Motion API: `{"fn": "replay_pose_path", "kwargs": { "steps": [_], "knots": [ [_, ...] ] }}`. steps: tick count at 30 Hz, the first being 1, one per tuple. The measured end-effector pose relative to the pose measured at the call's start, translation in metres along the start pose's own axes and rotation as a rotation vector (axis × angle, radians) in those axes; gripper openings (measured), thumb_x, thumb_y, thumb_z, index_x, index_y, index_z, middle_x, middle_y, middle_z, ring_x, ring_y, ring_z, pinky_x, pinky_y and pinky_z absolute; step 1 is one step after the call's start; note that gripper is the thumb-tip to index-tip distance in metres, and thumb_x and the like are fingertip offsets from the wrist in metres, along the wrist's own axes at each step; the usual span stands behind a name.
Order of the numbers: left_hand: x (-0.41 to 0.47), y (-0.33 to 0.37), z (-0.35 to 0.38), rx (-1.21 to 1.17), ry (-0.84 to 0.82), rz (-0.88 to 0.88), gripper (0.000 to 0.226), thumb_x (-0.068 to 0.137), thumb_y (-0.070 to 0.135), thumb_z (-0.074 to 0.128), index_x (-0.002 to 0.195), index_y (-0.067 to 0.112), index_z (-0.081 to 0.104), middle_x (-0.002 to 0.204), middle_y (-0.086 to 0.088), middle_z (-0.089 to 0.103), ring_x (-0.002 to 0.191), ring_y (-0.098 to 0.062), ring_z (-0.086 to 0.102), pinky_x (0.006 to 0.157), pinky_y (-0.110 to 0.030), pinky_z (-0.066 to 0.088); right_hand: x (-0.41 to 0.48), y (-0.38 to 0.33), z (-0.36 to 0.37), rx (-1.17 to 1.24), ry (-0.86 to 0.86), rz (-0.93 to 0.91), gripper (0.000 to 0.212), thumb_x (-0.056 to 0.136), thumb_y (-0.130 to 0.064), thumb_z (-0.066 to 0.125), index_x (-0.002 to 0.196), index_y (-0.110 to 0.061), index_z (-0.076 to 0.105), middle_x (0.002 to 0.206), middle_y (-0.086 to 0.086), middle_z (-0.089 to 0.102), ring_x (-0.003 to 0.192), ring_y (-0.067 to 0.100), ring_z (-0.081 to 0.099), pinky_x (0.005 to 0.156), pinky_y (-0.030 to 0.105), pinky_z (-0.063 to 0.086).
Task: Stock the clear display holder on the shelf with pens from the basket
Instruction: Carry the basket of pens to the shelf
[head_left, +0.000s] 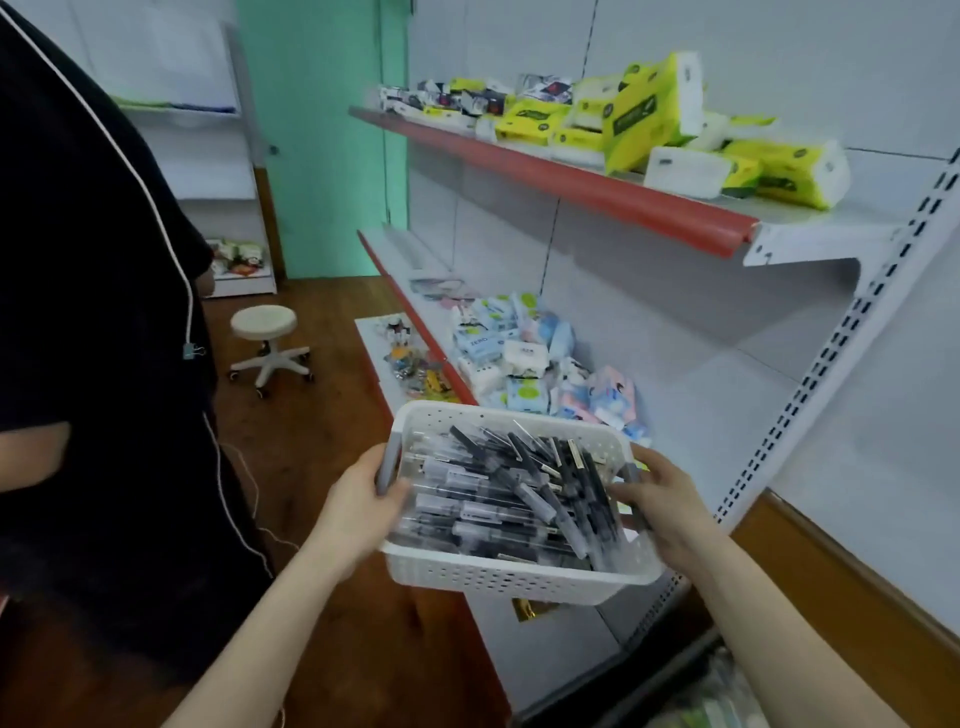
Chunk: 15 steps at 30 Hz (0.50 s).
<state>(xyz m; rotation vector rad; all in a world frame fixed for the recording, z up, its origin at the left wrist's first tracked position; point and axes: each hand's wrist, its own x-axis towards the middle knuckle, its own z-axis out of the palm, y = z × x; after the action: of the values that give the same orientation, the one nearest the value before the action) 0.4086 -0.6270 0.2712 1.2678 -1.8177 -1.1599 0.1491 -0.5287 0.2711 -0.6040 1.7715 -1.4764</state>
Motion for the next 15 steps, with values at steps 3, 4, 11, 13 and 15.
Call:
{"fn": "replay_pose_path", "kwargs": {
  "steps": [3, 4, 11, 13, 15],
  "knots": [
    [0.061, -0.015, -0.006, 0.004, 0.001, -0.031, 0.037, 0.093, 0.011, 0.051, 0.130, 0.018, 0.049, 0.105, 0.000, 0.061, 0.090, -0.013, 0.056, 0.068, -0.021, 0.043, 0.061, -0.007, 0.031, -0.022, -0.041, 0.001, 0.050, 0.084, 0.017, 0.047, 0.121, -0.015, 0.053, 0.094, 0.011, 0.060, 0.076, 0.025, 0.055, 0.063, 0.035, 0.052],
    [0.084, -0.019, -0.007, 0.003, 0.003, -0.040, 0.037, 0.093, 0.011, 0.051, 0.130, 0.017, 0.049, 0.106, -0.001, 0.061, 0.092, -0.014, 0.057, 0.071, -0.024, 0.046, 0.084, -0.009, 0.042, -0.021, -0.051, 0.000, 0.049, 0.084, 0.018, 0.046, 0.120, -0.014, 0.053, 0.092, 0.011, 0.059, 0.073, 0.023, 0.052, 0.056, 0.030, 0.047],
    [0.251, -0.021, -0.024, -0.029, 0.034, -0.110, 0.042, 0.093, 0.013, 0.053, 0.135, 0.015, 0.045, 0.113, -0.001, 0.060, 0.101, -0.017, 0.058, 0.084, -0.031, 0.049, 0.256, -0.056, 0.120, -0.069, -0.124, 0.007, 0.037, 0.086, 0.012, 0.049, 0.115, -0.010, 0.055, 0.089, 0.008, 0.056, 0.075, 0.020, 0.050, 0.065, 0.033, 0.043],
    [0.298, -0.019, -0.036, -0.020, 0.056, -0.118, 0.042, 0.094, 0.013, 0.052, 0.135, 0.017, 0.046, 0.113, -0.001, 0.061, 0.100, -0.016, 0.058, 0.081, -0.030, 0.049, 0.297, -0.077, 0.145, -0.070, -0.128, 0.009, 0.039, 0.088, 0.009, 0.050, 0.117, -0.017, 0.051, 0.089, 0.004, 0.055, 0.070, 0.015, 0.049, 0.060, 0.028, 0.041],
    [0.342, -0.018, -0.048, -0.017, 0.078, -0.135, 0.039, 0.094, 0.013, 0.052, 0.132, 0.017, 0.047, 0.112, 0.000, 0.061, 0.098, -0.016, 0.059, 0.079, -0.030, 0.049, 0.336, -0.093, 0.170, -0.080, -0.150, 0.005, 0.044, 0.088, 0.009, 0.049, 0.122, -0.019, 0.048, 0.088, 0.004, 0.055, 0.067, 0.015, 0.047, 0.055, 0.027, 0.037]
  ]
}}
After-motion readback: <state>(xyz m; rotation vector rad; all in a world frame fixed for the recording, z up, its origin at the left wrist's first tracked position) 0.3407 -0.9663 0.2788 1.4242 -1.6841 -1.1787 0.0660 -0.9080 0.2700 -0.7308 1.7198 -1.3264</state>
